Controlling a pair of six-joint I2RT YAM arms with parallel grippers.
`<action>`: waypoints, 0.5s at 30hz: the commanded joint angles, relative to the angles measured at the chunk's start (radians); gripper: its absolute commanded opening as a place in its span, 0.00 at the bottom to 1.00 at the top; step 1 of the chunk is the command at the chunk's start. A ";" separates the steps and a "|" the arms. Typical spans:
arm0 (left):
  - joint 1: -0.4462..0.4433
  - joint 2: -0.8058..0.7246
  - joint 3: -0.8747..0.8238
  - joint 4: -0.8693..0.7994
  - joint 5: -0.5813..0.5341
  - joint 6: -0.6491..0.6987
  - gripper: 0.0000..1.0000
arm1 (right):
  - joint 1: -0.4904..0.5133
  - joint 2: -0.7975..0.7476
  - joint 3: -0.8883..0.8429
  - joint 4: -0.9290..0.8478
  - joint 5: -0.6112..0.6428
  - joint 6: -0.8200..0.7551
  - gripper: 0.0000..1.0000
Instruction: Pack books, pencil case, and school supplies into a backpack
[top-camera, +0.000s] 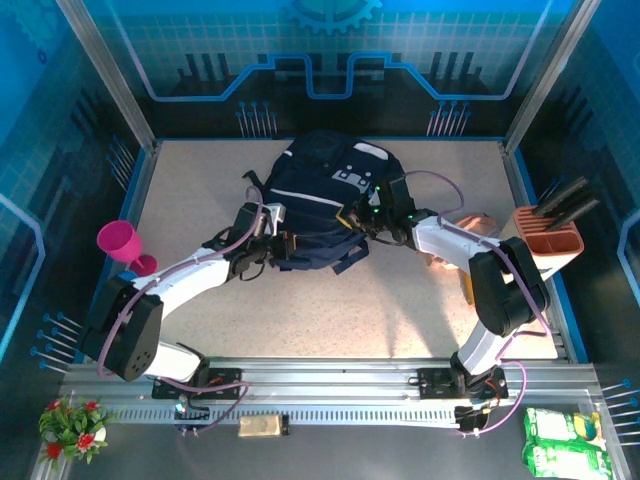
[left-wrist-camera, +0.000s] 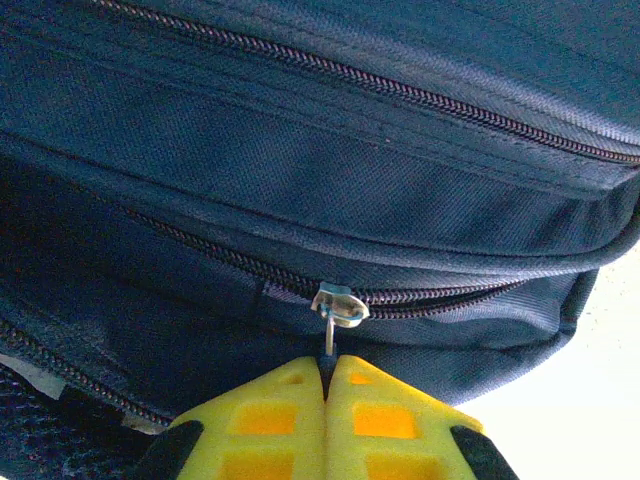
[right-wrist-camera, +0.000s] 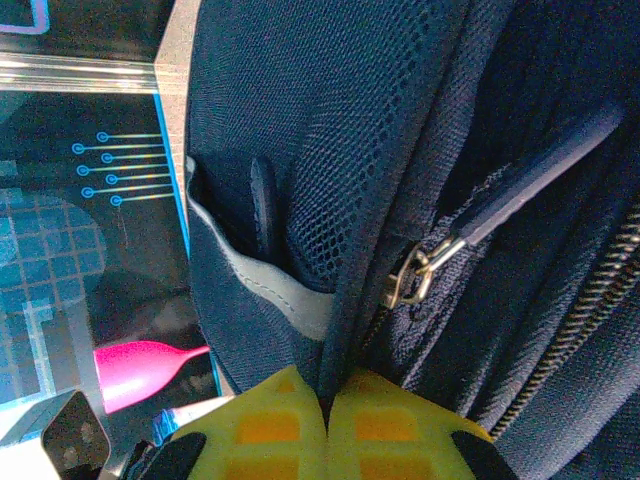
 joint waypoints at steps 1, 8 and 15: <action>0.002 -0.023 0.010 -0.106 0.056 0.067 0.00 | -0.059 -0.044 -0.013 0.029 0.070 -0.046 0.01; -0.143 0.020 0.095 -0.123 0.078 0.103 0.00 | -0.078 -0.128 -0.079 0.048 0.026 -0.059 0.26; -0.272 0.125 0.213 -0.085 0.058 0.043 0.00 | -0.100 -0.285 -0.150 -0.162 0.146 -0.074 0.44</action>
